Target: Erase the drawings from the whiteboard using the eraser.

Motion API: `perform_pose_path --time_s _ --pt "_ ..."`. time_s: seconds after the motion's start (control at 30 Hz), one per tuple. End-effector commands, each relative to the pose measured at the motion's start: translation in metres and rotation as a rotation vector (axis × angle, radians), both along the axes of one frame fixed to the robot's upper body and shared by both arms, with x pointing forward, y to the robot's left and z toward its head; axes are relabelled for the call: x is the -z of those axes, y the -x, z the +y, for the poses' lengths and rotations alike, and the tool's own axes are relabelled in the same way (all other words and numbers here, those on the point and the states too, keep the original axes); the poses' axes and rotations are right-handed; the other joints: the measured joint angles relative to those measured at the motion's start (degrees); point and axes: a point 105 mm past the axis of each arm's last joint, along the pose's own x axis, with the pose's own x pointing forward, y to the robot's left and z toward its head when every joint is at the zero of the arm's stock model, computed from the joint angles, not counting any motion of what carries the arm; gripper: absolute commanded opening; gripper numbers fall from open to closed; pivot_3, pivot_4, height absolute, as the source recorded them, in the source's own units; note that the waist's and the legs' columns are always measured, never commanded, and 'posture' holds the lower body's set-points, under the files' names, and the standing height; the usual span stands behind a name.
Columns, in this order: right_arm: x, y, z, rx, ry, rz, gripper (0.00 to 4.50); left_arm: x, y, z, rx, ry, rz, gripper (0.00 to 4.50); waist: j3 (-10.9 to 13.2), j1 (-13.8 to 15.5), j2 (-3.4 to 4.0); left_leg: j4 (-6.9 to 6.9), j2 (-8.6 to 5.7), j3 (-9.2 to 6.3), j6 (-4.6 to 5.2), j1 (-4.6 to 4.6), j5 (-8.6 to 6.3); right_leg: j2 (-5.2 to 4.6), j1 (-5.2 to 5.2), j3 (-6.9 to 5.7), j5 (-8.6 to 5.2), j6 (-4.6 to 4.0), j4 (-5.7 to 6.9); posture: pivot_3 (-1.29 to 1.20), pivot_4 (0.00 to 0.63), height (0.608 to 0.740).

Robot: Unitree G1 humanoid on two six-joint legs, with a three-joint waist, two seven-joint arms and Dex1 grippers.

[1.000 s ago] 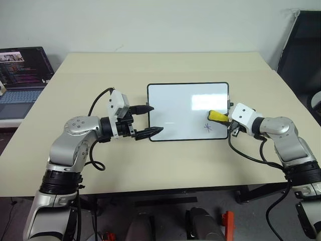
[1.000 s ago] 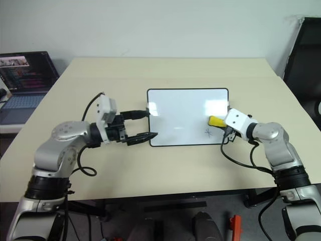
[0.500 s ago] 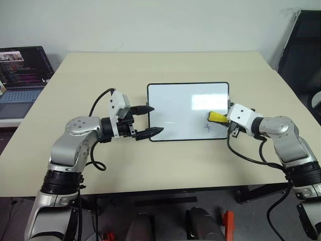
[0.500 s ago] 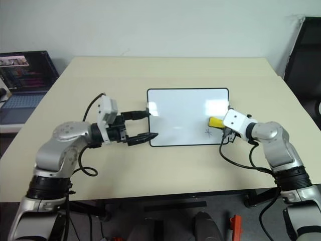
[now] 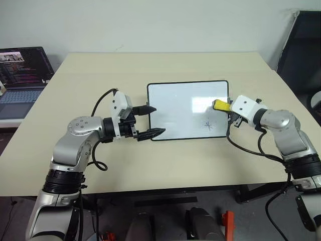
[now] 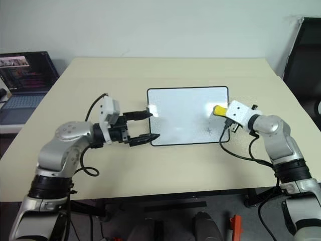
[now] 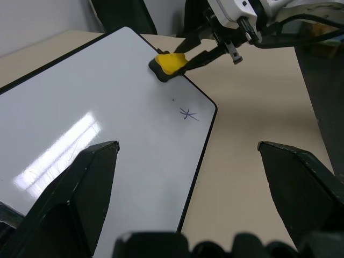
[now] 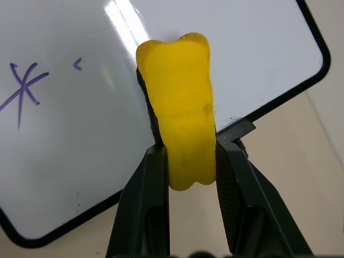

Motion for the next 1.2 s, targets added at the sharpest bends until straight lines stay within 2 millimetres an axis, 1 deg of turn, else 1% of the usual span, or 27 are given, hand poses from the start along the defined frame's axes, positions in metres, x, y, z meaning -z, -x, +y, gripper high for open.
perform_pose_path --time_s 0.03,0.3,0.4,0.5,0.63,0.77,0.83,0.9,1.03,1.1,1.2 --pt "0.000 -0.002 -0.011 0.048 0.009 -0.006 0.83 -0.012 0.000 -0.003 0.016 0.008 -0.052 4.50 0.0 0.0 0.00 0.00 0.00 0.01 0.00 0.00 0.00 0.00 0.00 0.01 0.02 0.03 0.00 0.00 0.150 0.740" --pt "0.015 0.018 0.019 -0.091 0.015 0.095 0.83 -0.011 0.000 -0.002 0.014 0.008 -0.048 4.50 0.0 -0.1 0.00 -0.06 0.01 -0.01 0.00 0.00 0.00 0.00 -0.03 -0.02 0.00 0.02 0.00 0.00 0.150 0.740" --pt "0.025 0.026 0.032 -0.133 0.025 0.145 0.83 -0.010 0.000 -0.003 0.014 0.010 -0.047 4.50 0.0 0.0 0.00 -0.10 0.01 -0.07 0.01 -0.03 -0.01 0.01 -0.04 -0.07 -0.05 -0.01 -0.01 0.00 0.150 0.740" --pt "0.027 0.028 0.032 -0.127 0.021 0.159 0.83 -0.010 0.000 -0.003 0.013 0.010 -0.047 4.50 0.0 -0.1 0.00 -0.11 0.01 -0.06 0.00 -0.05 -0.02 0.01 -0.05 -0.06 -0.06 -0.01 -0.02 0.00 0.150 0.740" --pt "0.025 0.026 0.025 -0.102 0.039 0.148 0.83 -0.010 -0.001 -0.002 0.010 0.009 -0.046 4.50 0.0 0.1 0.00 -0.11 0.01 -0.07 0.00 -0.05 -0.02 0.00 -0.05 -0.08 -0.06 -0.01 -0.02 0.00 0.150 0.740" --pt "0.005 0.008 0.006 -0.001 0.035 0.031 0.83 -0.011 0.000 -0.003 0.012 0.009 -0.046 4.50 0.0 0.0 0.00 -0.10 0.01 -0.06 0.00 -0.05 -0.02 0.00 -0.05 -0.07 -0.06 -0.01 -0.03 0.00 0.150 0.740" --pt "-0.004 0.002 -0.004 0.041 0.039 -0.007 0.83 -0.011 0.000 -0.003 0.012 0.009 -0.047 4.50 0.0 0.0 0.00 -0.07 0.01 -0.03 0.00 -0.04 -0.01 0.00 -0.05 -0.04 -0.03 0.02 -0.03 0.00 0.150 0.740" --pt "-0.009 -0.001 -0.009 0.057 0.041 -0.026 0.83 -0.011 -0.001 -0.003 0.011 0.008 -0.048 4.50 0.0 0.1 0.00 -0.03 -0.01 -0.03 0.00 -0.04 0.00 0.00 -0.04 -0.04 -0.03 -0.01 -0.02 0.00 0.150 0.740" --pt "-0.005 0.000 -0.006 0.035 0.037 -0.010 0.83 -0.011 -0.001 -0.002 0.010 0.007 -0.052 4.50 0.0 0.1 0.00 -0.04 -0.01 -0.04 0.00 -0.06 0.00 0.00 -0.03 -0.05 -0.02 0.02 -0.04 0.00 0.150 0.740" --pt "0.001 0.005 0.002 -0.004 0.036 0.017 0.83 -0.012 -0.001 -0.003 0.011 0.007 -0.052 4.50 0.0 0.1 0.00 -0.04 0.00 -0.04 0.00 -0.07 0.00 0.00 -0.04 -0.04 -0.01 0.03 -0.05 0.00 0.150 0.740" --pt "0.013 0.017 0.020 -0.087 0.026 0.085 0.83 -0.012 -0.002 -0.003 0.012 0.007 -0.052 4.50 0.0 0.1 0.00 -0.07 0.00 -0.07 0.00 -0.07 -0.01 0.00 -0.04 -0.06 -0.02 0.02 -0.05 0.00 0.150 0.740"
